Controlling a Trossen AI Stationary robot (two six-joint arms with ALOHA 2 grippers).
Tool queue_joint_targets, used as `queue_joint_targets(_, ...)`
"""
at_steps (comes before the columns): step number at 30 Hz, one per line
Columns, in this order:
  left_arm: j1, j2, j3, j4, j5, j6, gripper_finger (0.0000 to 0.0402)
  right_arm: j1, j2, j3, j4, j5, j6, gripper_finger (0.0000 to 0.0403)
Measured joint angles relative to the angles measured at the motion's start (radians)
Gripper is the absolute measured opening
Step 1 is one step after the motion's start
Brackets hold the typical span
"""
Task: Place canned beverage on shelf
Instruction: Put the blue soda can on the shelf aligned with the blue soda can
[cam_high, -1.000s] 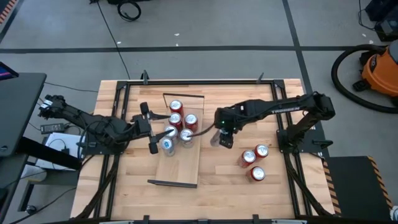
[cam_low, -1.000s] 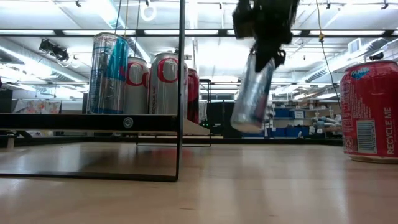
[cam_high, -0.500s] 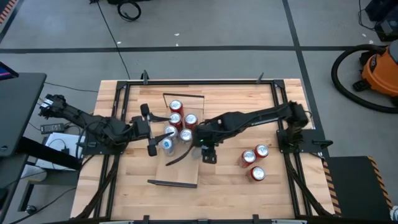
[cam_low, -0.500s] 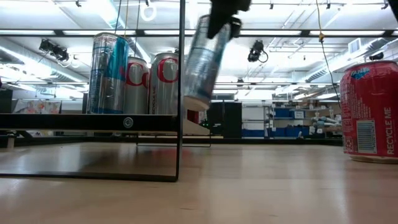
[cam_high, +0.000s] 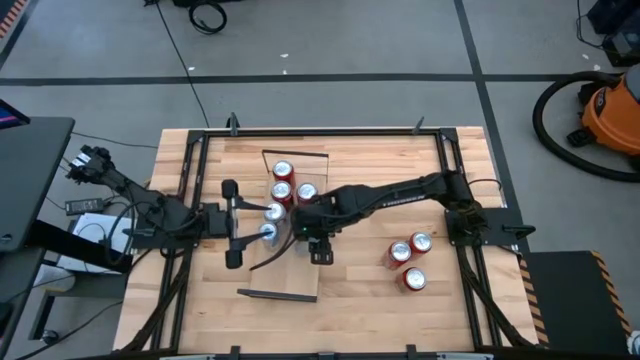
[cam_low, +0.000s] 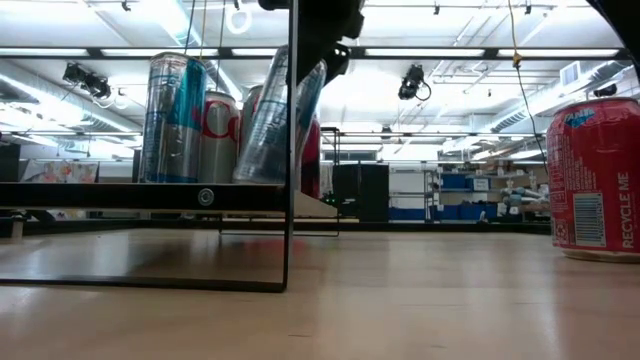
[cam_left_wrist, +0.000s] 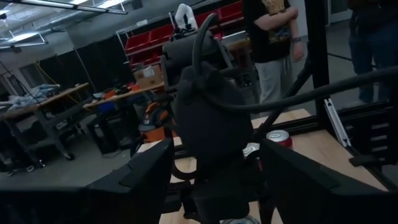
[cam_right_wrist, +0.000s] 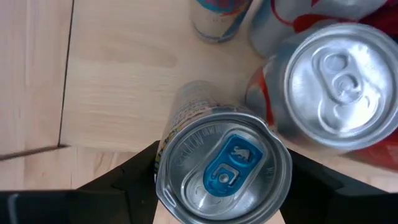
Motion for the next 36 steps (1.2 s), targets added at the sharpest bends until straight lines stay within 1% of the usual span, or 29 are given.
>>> queue_joint_targets(4,0.0,0.0,0.0,0.0,0.0,0.0,0.0249,-0.001,0.001,0.0,0.006,-0.006,-0.001,0.0273)
queue_joint_targets(12,0.0,0.0,0.0,-0.001,0.0,0.0,0.0249,-0.001,0.006,-0.003,0.036,-0.002,-0.002,0.0311)
queue_joint_targets(17,0.0,0.0,0.0,-0.002,0.0,0.0,0.0249,-0.001,0.004,-0.003,0.031,0.001,0.006,0.0314)
queue_joint_targets(21,0.0,0.0,0.0,-0.002,0.0,0.0,0.0249,0.001,-0.018,-0.003,-0.009,0.001,0.025,0.0314)
queue_joint_targets(29,0.0,0.0,0.0,-0.003,-0.001,-0.001,0.0249,0.043,-0.081,-0.003,-0.125,0.004,0.052,0.0315)
queue_joint_targets(32,0.0,0.0,0.0,-0.004,-0.001,-0.002,0.0249,0.069,-0.096,-0.003,-0.227,0.004,0.047,0.0315)
queue_joint_targets(36,0.0,0.0,0.0,-0.016,-0.001,-0.011,0.0249,0.109,-0.111,-0.003,-0.412,0.004,0.07,0.0314)
